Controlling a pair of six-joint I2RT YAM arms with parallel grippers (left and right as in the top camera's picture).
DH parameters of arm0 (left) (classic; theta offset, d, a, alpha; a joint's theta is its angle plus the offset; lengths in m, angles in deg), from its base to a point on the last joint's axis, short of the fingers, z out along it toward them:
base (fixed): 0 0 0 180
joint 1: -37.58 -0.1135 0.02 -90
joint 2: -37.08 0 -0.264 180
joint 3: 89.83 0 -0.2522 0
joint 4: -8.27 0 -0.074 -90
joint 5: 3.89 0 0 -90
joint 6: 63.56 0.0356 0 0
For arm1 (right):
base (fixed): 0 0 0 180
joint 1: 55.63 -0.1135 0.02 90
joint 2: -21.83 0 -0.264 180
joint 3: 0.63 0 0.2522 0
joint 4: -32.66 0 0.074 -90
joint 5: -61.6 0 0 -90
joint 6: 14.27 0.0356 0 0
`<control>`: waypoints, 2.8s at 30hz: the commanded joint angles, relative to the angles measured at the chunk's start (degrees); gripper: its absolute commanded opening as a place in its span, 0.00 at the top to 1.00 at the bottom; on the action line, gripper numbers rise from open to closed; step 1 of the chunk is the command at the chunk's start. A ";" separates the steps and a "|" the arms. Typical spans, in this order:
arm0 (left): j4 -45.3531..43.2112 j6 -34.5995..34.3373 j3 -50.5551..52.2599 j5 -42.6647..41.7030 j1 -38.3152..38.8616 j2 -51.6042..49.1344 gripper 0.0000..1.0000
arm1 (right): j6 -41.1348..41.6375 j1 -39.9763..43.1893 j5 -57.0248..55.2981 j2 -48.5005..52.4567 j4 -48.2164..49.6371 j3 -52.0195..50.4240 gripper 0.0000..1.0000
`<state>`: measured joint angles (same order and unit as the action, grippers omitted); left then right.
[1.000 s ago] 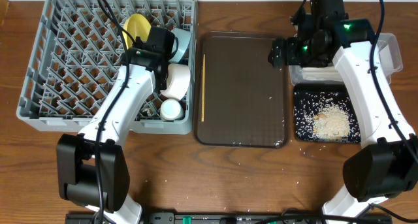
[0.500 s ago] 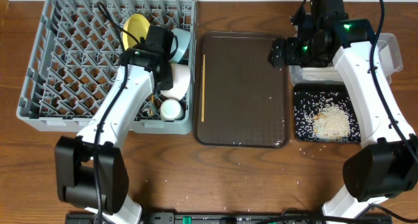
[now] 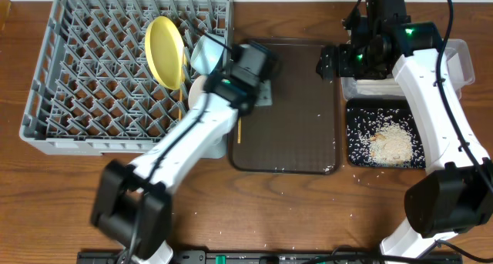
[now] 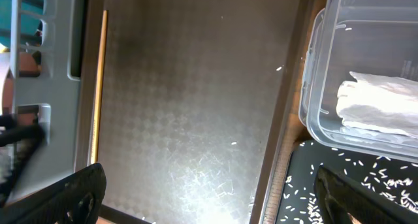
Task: Sort waste into correct bins and load items into the dishwasher
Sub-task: 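Grasp the second wooden chopstick with the left gripper, then place the second chopstick into the rack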
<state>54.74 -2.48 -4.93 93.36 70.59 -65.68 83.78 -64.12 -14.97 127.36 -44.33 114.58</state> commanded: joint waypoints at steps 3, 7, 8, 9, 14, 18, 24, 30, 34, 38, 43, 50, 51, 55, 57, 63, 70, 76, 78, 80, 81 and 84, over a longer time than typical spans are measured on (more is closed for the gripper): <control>-4.28 -2.03 0.02 9.09 2.01 -8.22 0.55 | -0.42 -0.57 -0.11 -0.31 -0.02 0.00 0.01; -6.34 -2.10 0.02 11.72 1.99 -12.33 0.55 | -0.42 -0.57 -0.11 -0.31 -0.02 0.00 0.01; -6.56 -2.14 0.02 12.57 1.99 -12.98 0.55 | -0.42 -0.57 -0.11 -0.31 -0.02 0.00 0.01; -6.67 -2.56 0.02 13.68 1.99 -13.64 0.55 | -0.44 -0.57 -0.11 -0.31 -0.02 0.00 0.01; -8.07 -2.69 0.02 17.07 1.99 -16.02 0.55 | -0.42 -0.57 -0.11 -0.31 -0.02 0.00 0.01; -9.14 -2.69 0.02 17.07 1.99 -18.16 0.55 | -0.42 -0.57 -0.11 -0.31 -0.02 0.00 0.01; -9.75 -2.71 0.02 17.33 1.88 -19.71 0.55 | -0.44 -0.57 -0.11 -0.31 -0.02 0.00 0.01; -9.70 -3.63 0.15 17.49 1.01 -19.74 0.55 | -0.42 -0.57 -0.11 -0.31 -0.02 0.00 0.01; -9.73 -4.44 0.59 17.49 0.39 -19.74 0.55 | -0.42 -0.57 -0.11 -0.31 -0.02 0.00 0.01; -9.81 -4.46 0.66 17.44 0.04 -20.09 0.55 | -0.42 -0.57 -0.11 -0.31 -0.02 0.00 0.01; -10.80 -4.44 0.66 13.07 0.04 -22.43 0.55 | -0.42 -0.57 -0.11 -0.31 -0.02 0.00 0.01; -11.06 -5.90 0.66 5.29 0.07 -23.17 0.69 | -0.42 -0.57 -0.11 -0.31 -0.02 0.00 0.01; -11.19 -5.90 0.66 4.26 0.07 -23.17 0.71 | -0.42 -0.57 -0.11 -0.31 -0.02 0.00 0.01; -11.21 -5.88 0.66 1.73 0.17 -23.17 0.76 | -0.44 -0.57 -0.11 -0.31 -0.02 0.00 0.01; -11.21 -5.88 0.66 -0.48 0.17 -23.17 0.85 | -0.42 -0.57 -0.11 -0.31 -0.02 0.00 0.01; -11.19 -4.74 0.66 -2.36 0.28 -23.17 0.92 | -0.44 -0.57 -0.11 -0.31 -0.02 0.00 0.01; -10.36 0.61 -1.09 -2.36 0.44 -20.92 0.92 | -0.42 -0.57 -0.11 -0.31 -0.02 0.00 0.01; -5.68 6.71 -2.45 -0.72 -0.26 -8.70 0.93 | -0.44 -0.57 -0.11 -0.31 -0.02 0.00 0.01; -3.52 8.46 -2.45 -0.17 -1.05 -3.56 0.93 | -0.42 -0.57 -0.11 -0.31 -0.02 0.00 0.01; -0.50 12.11 -2.45 -0.11 -2.56 3.41 0.92 | -0.44 -0.57 -0.11 -0.31 -0.02 0.00 0.01; 0.57 12.87 -2.45 0.44 -3.30 6.05 0.92 | -0.44 -0.57 -0.11 -0.31 -0.02 0.00 0.01; 4.31 12.87 -2.43 5.66 -5.79 11.89 0.93 | -0.42 -0.57 -0.11 -0.31 -0.02 0.00 0.01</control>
<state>56.20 6.96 -6.66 93.38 67.73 -59.74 83.78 -64.12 -14.97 127.36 -44.30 114.58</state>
